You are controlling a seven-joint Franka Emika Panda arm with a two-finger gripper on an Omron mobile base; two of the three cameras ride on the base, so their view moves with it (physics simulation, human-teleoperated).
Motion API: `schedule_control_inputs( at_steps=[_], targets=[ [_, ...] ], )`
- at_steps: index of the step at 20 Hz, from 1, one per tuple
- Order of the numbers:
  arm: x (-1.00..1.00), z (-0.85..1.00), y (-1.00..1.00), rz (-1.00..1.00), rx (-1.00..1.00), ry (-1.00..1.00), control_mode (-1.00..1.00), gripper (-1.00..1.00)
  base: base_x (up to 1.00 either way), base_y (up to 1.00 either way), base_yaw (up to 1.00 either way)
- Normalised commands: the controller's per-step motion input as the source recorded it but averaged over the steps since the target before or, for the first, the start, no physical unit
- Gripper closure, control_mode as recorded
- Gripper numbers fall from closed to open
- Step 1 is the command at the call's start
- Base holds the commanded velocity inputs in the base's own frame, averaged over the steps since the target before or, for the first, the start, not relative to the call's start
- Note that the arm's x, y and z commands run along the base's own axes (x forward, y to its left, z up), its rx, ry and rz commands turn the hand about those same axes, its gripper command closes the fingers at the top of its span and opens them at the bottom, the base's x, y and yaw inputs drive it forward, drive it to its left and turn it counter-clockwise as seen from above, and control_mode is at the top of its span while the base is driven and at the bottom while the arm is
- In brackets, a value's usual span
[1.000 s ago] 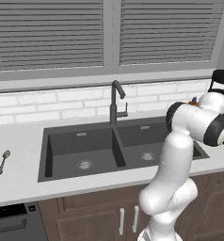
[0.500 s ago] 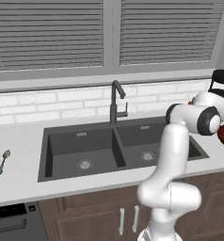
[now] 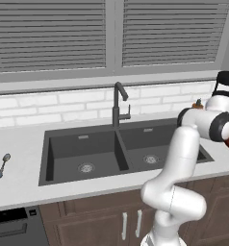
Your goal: Pick the garlic from the sink and place it in the bowl. Then pick the bowl and place it in the microwave. Then close the microwave door and press the start button.
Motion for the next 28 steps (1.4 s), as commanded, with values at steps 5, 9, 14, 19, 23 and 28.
schedule_control_inputs(
  at_steps=[5,9,14,19,23,28],
  targets=[
    [-0.21,0.17,0.0,0.0,0.0,0.0,-1.0,-1.0,0.0,0.0,0.0],
    [-0.07,-0.07,0.07,0.0,0.0,0.01,-1.0,-1.0,0.0,0.0,0.0],
    [0.08,-0.29,0.3,0.0,-0.02,0.06,-1.0,-1.0,0.0,0.0,0.0],
    [-0.21,0.22,0.0,0.0,0.0,0.0,-1.0,-1.0,0.0,0.0,0.0],
    [-0.43,0.18,0.0,0.0,0.02,0.0,-1.0,-1.0,0.0,0.0,0.0],
    [-0.64,0.18,-0.12,-0.07,0.07,0.0,-1.0,-1.0,0.0,0.0,0.0]
  ],
)
